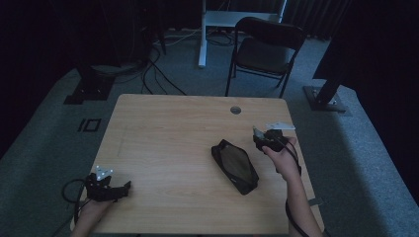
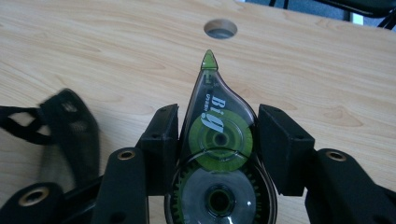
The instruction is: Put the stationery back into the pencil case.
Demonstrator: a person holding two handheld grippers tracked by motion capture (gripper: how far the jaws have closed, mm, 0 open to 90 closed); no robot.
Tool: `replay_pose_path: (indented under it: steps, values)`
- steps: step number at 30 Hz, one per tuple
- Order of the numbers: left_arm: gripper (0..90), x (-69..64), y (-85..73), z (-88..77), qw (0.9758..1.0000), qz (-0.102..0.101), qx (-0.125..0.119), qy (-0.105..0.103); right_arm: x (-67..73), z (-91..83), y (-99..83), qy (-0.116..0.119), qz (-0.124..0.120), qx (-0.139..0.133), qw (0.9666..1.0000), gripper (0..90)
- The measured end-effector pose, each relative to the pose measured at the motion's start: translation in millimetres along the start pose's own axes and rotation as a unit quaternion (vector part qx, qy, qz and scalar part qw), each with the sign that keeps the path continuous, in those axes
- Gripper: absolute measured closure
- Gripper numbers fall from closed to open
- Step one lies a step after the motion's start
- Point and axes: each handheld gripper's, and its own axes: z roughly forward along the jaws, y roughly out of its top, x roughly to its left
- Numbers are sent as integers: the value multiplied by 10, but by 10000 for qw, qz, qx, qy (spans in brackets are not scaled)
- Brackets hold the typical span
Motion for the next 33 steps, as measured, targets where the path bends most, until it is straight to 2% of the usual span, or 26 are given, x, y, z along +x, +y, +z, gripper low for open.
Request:
replay_pose_path:
  steps: [10, 13, 19, 25, 32, 33]
  values:
    - [5, 0, 0, 0, 10000, 1, 2, 0, 162, -204, 48, 201, -109, -132, 9997, 496]
    - [5, 0, 0, 0, 10000, 1, 1, 0, 221, -264, 64, 163, -281, -171, 9993, 496]
    - [5, 0, 0, 0, 10000, 1, 1, 0, 288, -369, 81, 381, -243, -239, 9987, 496]
    - [5, 0, 0, 1, 10000, -5, -3, 0, 451, -510, 100, 462, -299, -261, 9981, 496]
    - [5, 0, 0, 1, 10000, -4, -3, 0, 635, -621, 81, 672, -464, -326, 9961, 496]
    - [5, -2, 0, 2, 10000, -13, -11, 0, 678, -640, 73, 702, -560, -326, 9954, 496]
